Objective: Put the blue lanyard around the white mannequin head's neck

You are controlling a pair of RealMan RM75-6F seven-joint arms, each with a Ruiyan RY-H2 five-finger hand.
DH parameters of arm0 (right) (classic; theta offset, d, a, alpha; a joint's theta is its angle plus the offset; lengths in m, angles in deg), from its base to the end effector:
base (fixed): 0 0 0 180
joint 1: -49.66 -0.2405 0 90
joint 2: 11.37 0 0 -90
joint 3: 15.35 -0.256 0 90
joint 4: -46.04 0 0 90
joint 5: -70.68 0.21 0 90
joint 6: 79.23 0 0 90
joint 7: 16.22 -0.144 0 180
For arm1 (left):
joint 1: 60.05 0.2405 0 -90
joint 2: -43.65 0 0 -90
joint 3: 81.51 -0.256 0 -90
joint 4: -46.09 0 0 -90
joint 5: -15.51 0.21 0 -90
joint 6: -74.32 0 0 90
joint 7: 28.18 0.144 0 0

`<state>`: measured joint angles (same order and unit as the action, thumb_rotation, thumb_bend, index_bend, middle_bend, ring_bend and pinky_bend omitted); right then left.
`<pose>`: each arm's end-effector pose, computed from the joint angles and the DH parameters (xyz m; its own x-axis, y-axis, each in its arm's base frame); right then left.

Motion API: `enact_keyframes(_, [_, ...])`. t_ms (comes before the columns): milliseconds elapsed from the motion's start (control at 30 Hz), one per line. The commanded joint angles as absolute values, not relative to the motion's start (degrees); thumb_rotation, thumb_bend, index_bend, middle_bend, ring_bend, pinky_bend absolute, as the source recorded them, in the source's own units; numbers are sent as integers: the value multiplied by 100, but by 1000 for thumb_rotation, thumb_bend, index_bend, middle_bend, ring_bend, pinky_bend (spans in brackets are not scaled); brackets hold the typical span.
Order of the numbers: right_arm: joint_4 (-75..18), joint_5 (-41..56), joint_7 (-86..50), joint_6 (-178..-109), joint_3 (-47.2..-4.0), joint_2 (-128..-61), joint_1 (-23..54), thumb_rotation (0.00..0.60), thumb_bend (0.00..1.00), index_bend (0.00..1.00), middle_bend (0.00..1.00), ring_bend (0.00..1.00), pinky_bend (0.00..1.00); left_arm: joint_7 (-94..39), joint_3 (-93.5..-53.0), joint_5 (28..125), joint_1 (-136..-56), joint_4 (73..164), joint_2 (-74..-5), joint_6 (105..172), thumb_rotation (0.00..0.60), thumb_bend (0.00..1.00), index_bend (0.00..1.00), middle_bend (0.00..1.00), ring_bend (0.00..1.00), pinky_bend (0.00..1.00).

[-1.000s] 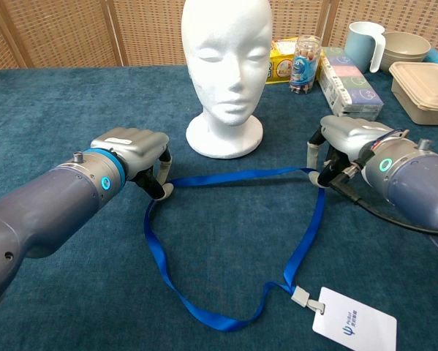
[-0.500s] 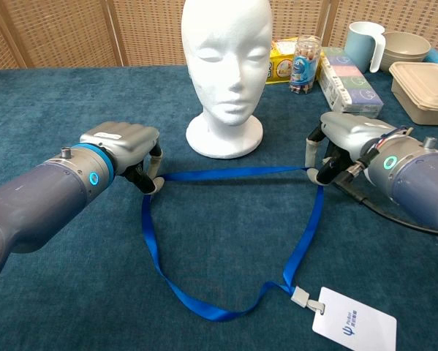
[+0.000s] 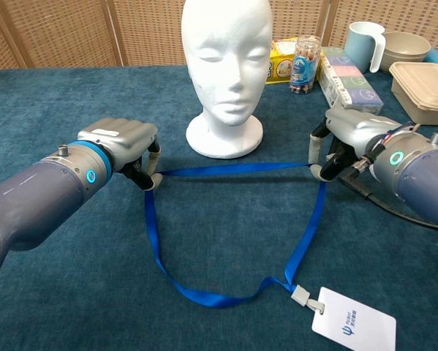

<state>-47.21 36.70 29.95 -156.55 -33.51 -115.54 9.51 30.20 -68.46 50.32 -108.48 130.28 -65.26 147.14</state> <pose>-0.1284 -0.3070 -0.0519 0.2939 -0.3198 0.9007 -0.9374 0.0876 0.3370 -0.1031 0.3132 -0.0914 0.6169 0.3035 0.7262 0.7850 -0.1711 -0.5954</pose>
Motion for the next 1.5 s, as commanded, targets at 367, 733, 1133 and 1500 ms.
enact_keyframes(367, [-4878, 3539, 2815, -15700, -3331, -11421, 1047, 600, 531, 662, 1000, 1000, 1000, 2865, -6920, 5291, -10767, 13097, -6492, 14813, 510, 442, 649, 1000, 1000, 1000])
enact_keyframes(733, [-5648, 2875, 2447, -16046, -3176, -11016, 1335, 600, 531, 668, 1000, 1000, 1000, 2381, -7085, 6036, -10405, 13821, -6025, 15294, 510, 441, 649, 1000, 1000, 1000])
enact_keyframes(1133, [-6792, 1790, 2295, -16459, -2885, -10515, 1602, 600, 531, 675, 1000, 1000, 1000, 1994, -7182, 7340, -10078, 15141, -5354, 15943, 511, 442, 651, 1000, 1000, 1000])
enact_keyframes(1500, [-7669, 1209, 2295, -16484, -2886, -10039, 1678, 600, 531, 680, 1000, 1000, 1000, 2001, -7016, 7889, -9917, 15947, -4845, 16147, 507, 442, 651, 1000, 1000, 1000])
